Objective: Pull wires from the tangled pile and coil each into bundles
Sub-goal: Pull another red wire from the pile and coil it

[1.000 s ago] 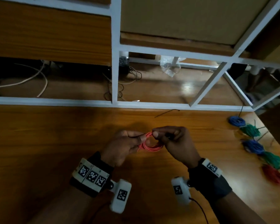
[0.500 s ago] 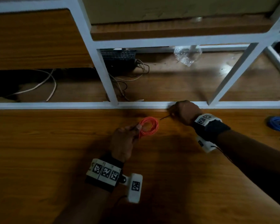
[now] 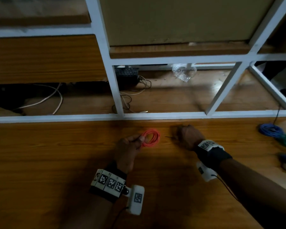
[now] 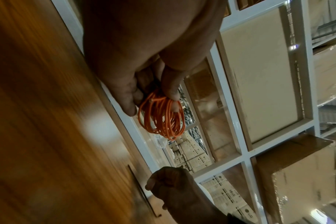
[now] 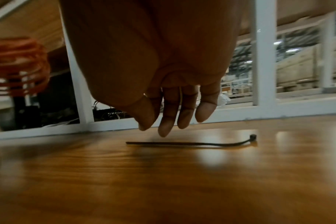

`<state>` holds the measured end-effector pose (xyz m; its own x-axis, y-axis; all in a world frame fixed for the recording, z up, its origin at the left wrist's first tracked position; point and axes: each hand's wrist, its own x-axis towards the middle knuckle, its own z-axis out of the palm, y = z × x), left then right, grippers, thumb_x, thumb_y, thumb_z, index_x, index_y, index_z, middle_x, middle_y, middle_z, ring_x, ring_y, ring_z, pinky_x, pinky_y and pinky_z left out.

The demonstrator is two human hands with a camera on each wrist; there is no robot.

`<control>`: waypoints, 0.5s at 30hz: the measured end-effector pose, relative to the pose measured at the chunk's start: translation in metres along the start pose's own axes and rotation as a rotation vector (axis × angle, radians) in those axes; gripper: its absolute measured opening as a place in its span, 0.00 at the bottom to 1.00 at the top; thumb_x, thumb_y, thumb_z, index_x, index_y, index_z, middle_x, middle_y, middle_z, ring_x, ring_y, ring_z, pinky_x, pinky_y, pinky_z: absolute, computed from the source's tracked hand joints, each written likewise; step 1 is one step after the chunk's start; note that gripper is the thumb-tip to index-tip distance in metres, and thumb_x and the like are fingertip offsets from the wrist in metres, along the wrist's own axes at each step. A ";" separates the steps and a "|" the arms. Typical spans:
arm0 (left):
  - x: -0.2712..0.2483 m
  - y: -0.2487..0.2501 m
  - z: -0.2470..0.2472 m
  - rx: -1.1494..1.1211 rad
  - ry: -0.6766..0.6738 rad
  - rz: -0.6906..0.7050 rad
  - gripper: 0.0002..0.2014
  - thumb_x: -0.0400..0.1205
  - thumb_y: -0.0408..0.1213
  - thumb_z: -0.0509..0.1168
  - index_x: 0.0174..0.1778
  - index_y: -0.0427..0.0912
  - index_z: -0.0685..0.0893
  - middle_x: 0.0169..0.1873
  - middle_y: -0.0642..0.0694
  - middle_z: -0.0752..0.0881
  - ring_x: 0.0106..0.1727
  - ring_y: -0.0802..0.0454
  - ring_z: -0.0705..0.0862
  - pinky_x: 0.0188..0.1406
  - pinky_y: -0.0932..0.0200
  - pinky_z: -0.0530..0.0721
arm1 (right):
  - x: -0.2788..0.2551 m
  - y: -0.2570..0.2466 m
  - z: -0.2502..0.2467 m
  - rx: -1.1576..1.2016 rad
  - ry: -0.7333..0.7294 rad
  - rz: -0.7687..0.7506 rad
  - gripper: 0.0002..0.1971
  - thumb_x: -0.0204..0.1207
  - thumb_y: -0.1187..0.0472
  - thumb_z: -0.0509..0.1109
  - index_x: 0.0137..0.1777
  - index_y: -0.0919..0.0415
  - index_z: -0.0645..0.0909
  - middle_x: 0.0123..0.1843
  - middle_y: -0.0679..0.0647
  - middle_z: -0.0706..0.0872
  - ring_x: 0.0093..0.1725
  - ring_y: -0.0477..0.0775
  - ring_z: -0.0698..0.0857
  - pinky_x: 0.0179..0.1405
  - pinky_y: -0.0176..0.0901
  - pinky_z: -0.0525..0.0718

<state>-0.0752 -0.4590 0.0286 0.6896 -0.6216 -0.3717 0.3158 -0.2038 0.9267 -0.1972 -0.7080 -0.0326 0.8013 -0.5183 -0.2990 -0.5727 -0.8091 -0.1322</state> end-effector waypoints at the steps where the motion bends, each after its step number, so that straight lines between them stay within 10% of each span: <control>1: -0.002 -0.002 -0.006 -0.017 -0.026 -0.016 0.08 0.85 0.34 0.67 0.57 0.45 0.89 0.48 0.49 0.93 0.56 0.53 0.89 0.59 0.53 0.87 | -0.006 -0.002 0.004 0.027 0.003 0.052 0.15 0.84 0.43 0.68 0.61 0.52 0.83 0.59 0.55 0.89 0.56 0.59 0.86 0.58 0.58 0.88; 5: -0.004 -0.010 -0.033 0.001 -0.104 -0.079 0.12 0.85 0.35 0.66 0.64 0.40 0.86 0.50 0.47 0.93 0.60 0.51 0.88 0.67 0.47 0.83 | -0.018 0.001 0.022 0.022 0.044 0.217 0.20 0.86 0.46 0.69 0.73 0.54 0.79 0.66 0.59 0.85 0.64 0.67 0.83 0.63 0.61 0.86; 9: -0.006 -0.015 -0.054 0.027 -0.149 -0.076 0.13 0.84 0.35 0.67 0.63 0.41 0.87 0.50 0.46 0.93 0.60 0.49 0.88 0.69 0.42 0.82 | -0.030 0.000 0.028 0.041 0.075 0.298 0.11 0.85 0.60 0.67 0.62 0.62 0.86 0.61 0.65 0.85 0.63 0.70 0.85 0.59 0.56 0.86; 15: -0.010 -0.017 -0.074 0.007 -0.199 -0.059 0.13 0.83 0.34 0.68 0.63 0.40 0.87 0.51 0.44 0.93 0.63 0.44 0.87 0.71 0.38 0.79 | -0.083 -0.048 0.026 -0.001 -0.053 0.394 0.20 0.91 0.52 0.58 0.77 0.61 0.72 0.78 0.63 0.75 0.78 0.68 0.69 0.73 0.63 0.71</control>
<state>-0.0396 -0.3933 0.0126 0.5276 -0.7454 -0.4074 0.3463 -0.2492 0.9044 -0.2407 -0.6189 -0.0265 0.5104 -0.7738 -0.3751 -0.8340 -0.5518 0.0033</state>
